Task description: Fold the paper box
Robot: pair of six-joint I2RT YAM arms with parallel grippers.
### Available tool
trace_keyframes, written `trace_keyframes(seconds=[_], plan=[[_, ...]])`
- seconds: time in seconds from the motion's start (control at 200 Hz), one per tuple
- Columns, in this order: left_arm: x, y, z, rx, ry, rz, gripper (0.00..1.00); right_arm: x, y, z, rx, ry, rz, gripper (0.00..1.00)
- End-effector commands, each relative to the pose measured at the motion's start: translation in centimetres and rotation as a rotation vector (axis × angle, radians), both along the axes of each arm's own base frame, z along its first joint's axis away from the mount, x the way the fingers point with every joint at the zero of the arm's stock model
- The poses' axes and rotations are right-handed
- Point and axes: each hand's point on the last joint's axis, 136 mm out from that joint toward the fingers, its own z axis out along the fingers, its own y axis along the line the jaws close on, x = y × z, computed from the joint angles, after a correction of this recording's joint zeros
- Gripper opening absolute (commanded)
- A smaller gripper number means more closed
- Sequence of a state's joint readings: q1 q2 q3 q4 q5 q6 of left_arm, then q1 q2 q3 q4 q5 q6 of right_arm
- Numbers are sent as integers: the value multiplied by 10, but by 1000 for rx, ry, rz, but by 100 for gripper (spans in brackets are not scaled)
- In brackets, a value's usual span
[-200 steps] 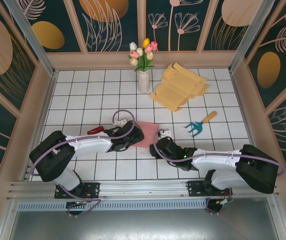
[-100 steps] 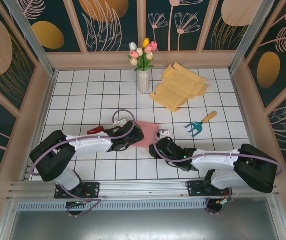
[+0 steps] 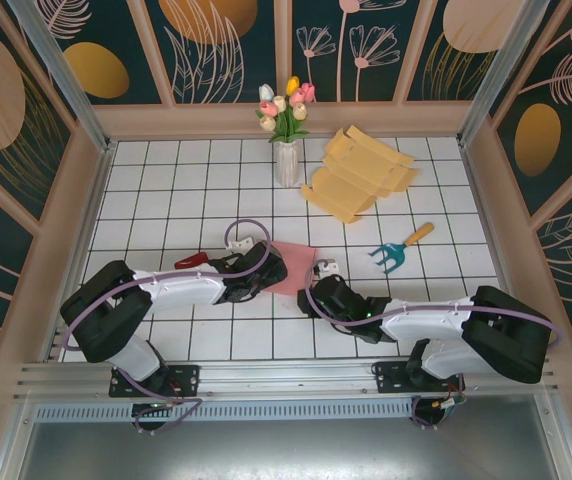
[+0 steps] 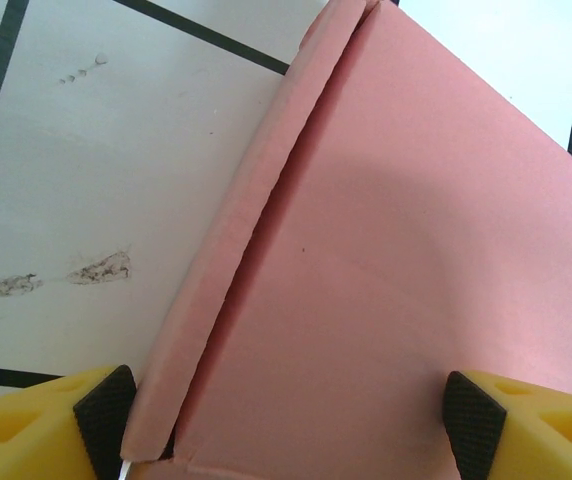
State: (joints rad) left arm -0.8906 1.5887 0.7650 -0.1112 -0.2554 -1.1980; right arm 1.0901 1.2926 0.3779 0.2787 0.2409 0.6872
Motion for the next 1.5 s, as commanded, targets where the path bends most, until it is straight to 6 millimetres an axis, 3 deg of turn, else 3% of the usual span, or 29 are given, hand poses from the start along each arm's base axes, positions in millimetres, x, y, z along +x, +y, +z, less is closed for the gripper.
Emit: trace_keyframes(seconds=[0.0, 0.611, 0.941, 1.491], plan=[[-13, 21, -28, 113, 76, 15, 82, -13, 14, 1, 38, 15, 82, 33], [-13, 23, -38, 129, 84, 19, 82, -8, -10, -21, -53, -23, 52, 30], [-15, 25, -42, 141, 91, 16, 82, -6, -10, -21, -31, -54, 64, 31], [-13, 27, -43, 155, 88, 24, 81, -12, -3, 26, 144, -51, 12, 44]])
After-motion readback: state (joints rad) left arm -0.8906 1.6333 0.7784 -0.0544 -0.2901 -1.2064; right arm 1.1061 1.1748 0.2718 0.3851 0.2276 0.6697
